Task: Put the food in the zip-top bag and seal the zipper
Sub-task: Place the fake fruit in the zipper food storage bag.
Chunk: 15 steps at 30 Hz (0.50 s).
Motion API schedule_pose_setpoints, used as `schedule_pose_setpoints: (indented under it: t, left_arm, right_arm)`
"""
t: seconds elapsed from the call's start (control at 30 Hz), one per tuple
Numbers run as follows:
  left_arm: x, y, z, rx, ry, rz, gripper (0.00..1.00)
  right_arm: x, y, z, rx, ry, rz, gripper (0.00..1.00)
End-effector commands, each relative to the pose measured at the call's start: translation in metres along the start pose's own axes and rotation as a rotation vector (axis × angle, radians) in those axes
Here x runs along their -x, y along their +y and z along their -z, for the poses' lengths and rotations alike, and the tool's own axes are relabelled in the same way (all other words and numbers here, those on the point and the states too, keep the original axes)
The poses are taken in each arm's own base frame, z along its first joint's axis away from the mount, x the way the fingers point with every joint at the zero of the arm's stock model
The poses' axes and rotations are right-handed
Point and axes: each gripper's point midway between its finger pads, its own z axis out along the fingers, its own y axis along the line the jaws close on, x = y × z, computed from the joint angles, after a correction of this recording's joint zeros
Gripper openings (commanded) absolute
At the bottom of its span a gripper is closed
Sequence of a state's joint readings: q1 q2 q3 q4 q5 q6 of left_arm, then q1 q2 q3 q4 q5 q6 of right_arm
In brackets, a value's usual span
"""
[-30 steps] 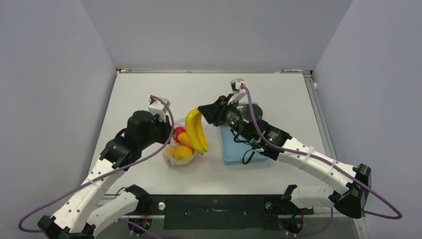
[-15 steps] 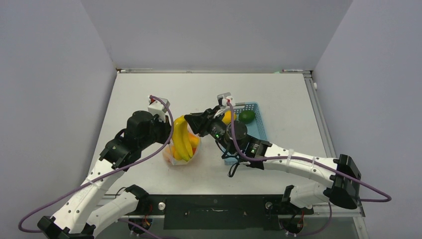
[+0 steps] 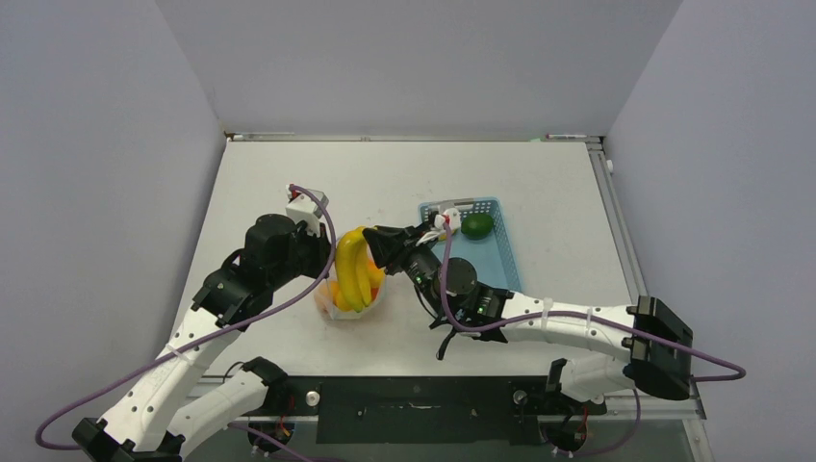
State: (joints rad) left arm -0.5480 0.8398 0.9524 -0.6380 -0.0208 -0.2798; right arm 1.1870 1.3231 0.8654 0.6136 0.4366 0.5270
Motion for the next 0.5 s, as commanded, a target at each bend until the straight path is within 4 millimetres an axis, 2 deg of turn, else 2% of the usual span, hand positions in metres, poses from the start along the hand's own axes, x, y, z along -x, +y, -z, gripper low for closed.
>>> schedule_pose_setpoints:
  t: [0.0, 0.27, 0.47]
  left_arm:
    - [0.019, -0.004, 0.003, -0.019, -0.075, 0.004, 0.00]
    - [0.019, -0.003, 0.002, -0.013, -0.074, 0.007, 0.00]
    - [0.019, -0.003, 0.002, -0.014, -0.073, 0.008, 0.00]
  right_arm:
    - [0.003, 0.005, 0.003, 0.004, -0.070, -0.032, 0.05]
    - [-0.021, -0.003, 0.009, -0.042, -0.036, 0.006, 0.05]
    - [-0.039, -0.006, 0.005, -0.082, 0.007, 0.025, 0.05]
